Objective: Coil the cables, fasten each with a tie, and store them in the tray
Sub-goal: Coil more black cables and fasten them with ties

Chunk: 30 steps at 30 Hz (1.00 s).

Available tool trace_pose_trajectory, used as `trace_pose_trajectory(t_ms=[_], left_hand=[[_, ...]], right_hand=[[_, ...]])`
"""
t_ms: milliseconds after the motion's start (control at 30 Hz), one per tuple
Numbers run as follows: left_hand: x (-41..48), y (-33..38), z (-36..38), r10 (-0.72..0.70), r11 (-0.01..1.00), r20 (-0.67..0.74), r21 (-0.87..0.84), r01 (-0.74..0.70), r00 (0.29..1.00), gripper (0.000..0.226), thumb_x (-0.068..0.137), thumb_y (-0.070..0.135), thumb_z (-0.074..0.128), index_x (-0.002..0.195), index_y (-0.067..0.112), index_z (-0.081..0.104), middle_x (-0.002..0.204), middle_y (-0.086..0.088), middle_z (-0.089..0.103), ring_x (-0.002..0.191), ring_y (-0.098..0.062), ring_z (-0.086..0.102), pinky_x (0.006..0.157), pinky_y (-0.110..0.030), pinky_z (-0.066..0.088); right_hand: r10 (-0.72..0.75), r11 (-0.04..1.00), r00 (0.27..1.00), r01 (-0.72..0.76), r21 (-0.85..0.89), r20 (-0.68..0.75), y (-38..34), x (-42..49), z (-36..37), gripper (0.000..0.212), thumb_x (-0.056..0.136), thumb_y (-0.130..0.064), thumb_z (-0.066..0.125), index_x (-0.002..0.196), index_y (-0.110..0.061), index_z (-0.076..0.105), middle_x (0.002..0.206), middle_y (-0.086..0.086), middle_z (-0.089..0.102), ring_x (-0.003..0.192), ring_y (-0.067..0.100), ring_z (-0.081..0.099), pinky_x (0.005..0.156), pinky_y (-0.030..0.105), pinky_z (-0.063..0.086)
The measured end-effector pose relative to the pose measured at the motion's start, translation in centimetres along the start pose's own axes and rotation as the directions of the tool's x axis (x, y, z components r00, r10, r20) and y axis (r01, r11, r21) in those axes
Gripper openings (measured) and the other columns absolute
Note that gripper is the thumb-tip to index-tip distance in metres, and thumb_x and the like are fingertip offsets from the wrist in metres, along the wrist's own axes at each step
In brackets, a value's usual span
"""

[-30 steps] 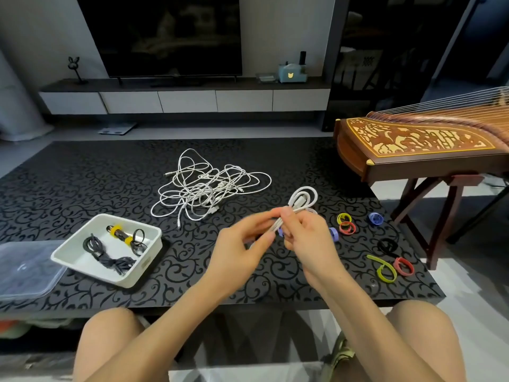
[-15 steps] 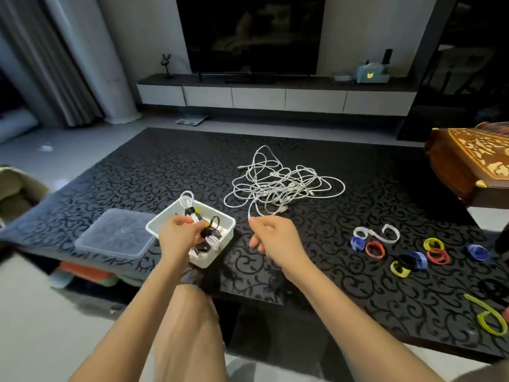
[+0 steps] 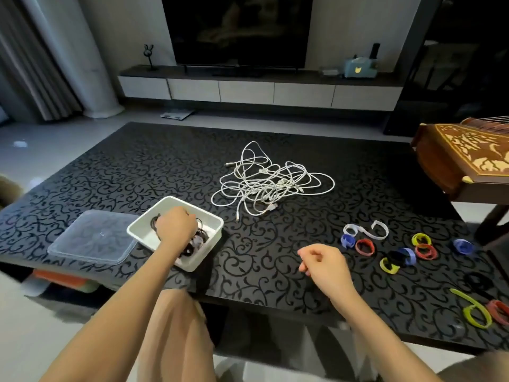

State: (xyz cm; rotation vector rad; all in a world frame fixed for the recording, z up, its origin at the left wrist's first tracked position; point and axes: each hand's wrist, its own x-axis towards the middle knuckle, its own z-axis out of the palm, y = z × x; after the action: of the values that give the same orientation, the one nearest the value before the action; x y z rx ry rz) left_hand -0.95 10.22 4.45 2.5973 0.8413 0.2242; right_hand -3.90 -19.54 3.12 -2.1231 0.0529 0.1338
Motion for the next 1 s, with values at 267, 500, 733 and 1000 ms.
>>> trace_pose_trajectory(t_ms=[267, 500, 733, 1000], left_hand=[[-5.3, 10.5, 3.7, 0.41, 0.905, 0.016, -0.129, -0.405, 0.912, 0.023, 0.09, 0.024, 0.057, 0.088, 0.005, 0.07, 0.087, -0.016, 0.067, 0.09, -0.034, 0.062, 0.074, -0.035, 0.043], [-7.4, 15.2, 8.1, 0.562, 0.819, -0.017, -0.128, -0.559, 0.827, 0.015, 0.084, 0.018, 0.064, 0.093, 0.007, 0.069, 0.093, -0.016, 0.061, 0.092, -0.034, 0.056, 0.078, -0.035, 0.038], [-0.9, 14.5, 8.9, 0.267, 0.964, 0.034, -0.006, -0.267, 0.963, 0.051, 0.091, 0.023, 0.059, 0.136, 0.008, 0.039, 0.124, -0.024, 0.051, 0.11, -0.042, 0.051, 0.086, -0.045, 0.042], [0.3, 14.4, 5.8, 0.606, 0.791, 0.066, -0.15, -0.593, 0.792, 0.035, 0.094, 0.023, 0.056, 0.064, 0.006, 0.052, 0.063, -0.014, 0.056, 0.07, -0.035, 0.055, 0.059, -0.037, 0.026]], right_hand=[[-0.08, 0.583, 0.972, -0.136, -0.801, -0.222, 6.8, 3.5, -7.0, 0.032, 0.096, -0.034, 0.049, 0.125, -0.02, 0.053, 0.119, 0.006, 0.055, 0.11, 0.028, 0.049, 0.088, 0.032, 0.039], [-0.247, 0.72, 0.929, -0.014, -0.694, -0.275, 8.1, 4.4, -9.5, 0.021, 0.091, -0.024, 0.059, 0.109, -0.015, 0.066, 0.105, 0.006, 0.063, 0.099, 0.028, 0.052, 0.088, 0.034, 0.04], [-0.29, 0.712, 0.953, 0.155, -0.685, -0.086, 6.7, 6.0, -8.2, 0.025, 0.095, -0.026, 0.051, 0.116, -0.018, 0.063, 0.114, 0.002, 0.061, 0.105, 0.023, 0.05, 0.091, 0.029, 0.038], [-0.362, 0.824, 0.932, 0.316, -0.471, -0.009, 0.4, 8.5, -4.6, 0.044, 0.096, -0.034, 0.05, 0.137, -0.018, 0.046, 0.125, 0.003, 0.057, 0.117, 0.023, 0.05, 0.097, 0.029, 0.034]])
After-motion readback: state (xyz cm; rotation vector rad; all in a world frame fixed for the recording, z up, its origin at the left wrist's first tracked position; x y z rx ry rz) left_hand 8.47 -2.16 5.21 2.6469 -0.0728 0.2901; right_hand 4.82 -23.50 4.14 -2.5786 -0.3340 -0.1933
